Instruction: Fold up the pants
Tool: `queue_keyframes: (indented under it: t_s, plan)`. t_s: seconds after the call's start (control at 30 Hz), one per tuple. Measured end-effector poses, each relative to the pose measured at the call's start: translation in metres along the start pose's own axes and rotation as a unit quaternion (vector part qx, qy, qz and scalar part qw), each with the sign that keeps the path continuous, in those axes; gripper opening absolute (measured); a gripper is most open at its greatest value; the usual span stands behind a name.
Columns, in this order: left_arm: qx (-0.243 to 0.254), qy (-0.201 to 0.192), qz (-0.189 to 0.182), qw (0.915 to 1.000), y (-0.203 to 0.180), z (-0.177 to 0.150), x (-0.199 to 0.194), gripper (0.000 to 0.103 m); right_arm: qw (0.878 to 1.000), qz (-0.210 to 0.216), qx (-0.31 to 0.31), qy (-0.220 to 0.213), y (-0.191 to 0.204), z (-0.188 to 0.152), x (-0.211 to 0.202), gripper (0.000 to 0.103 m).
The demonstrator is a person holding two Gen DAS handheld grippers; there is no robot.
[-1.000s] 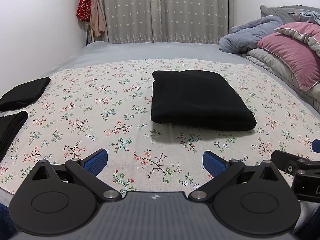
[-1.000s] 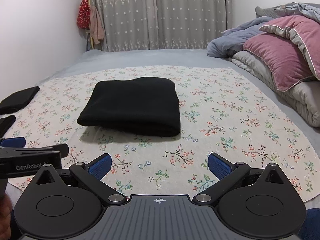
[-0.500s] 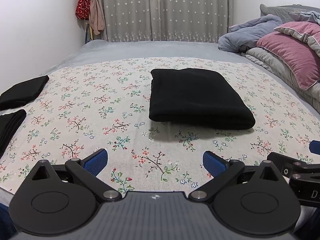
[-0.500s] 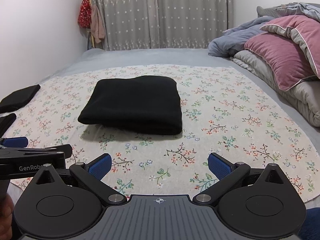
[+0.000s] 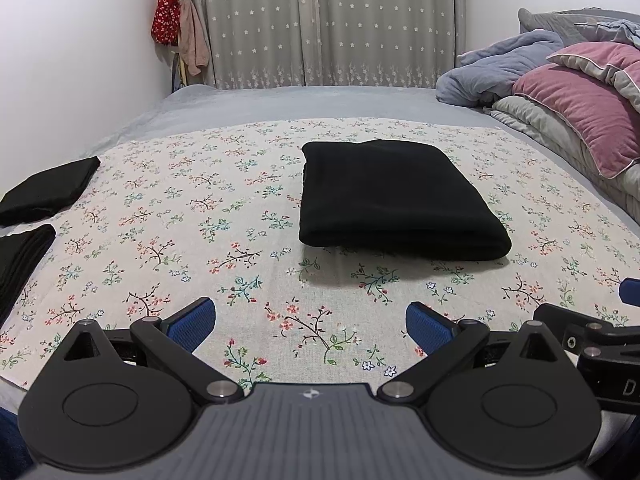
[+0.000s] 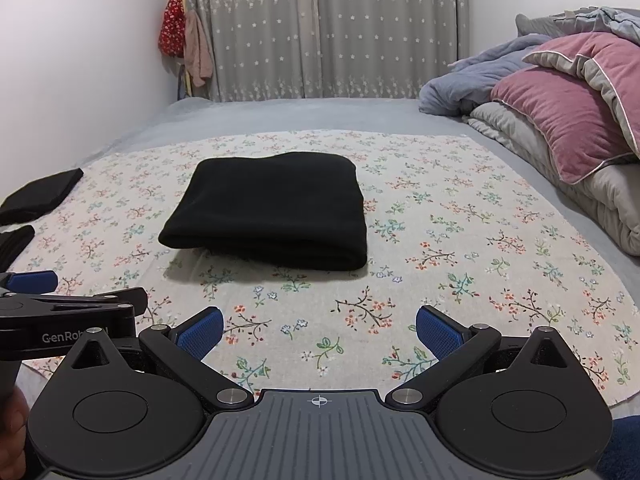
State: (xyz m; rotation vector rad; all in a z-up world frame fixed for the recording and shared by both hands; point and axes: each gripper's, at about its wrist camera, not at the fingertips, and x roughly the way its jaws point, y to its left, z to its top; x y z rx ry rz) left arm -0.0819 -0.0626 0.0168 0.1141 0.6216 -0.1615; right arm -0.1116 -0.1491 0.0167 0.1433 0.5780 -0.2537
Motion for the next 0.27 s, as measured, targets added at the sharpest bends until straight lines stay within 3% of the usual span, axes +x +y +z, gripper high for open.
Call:
queue_keyframes:
  t_s: [0.27]
  plan:
    - [0.0,0.001,-0.003,1.0,-0.0024,-0.0003,-0.0004,0.103,1.0,0.0,-0.001,0.0,0.0002,0.0001,-0.0004,0.103]
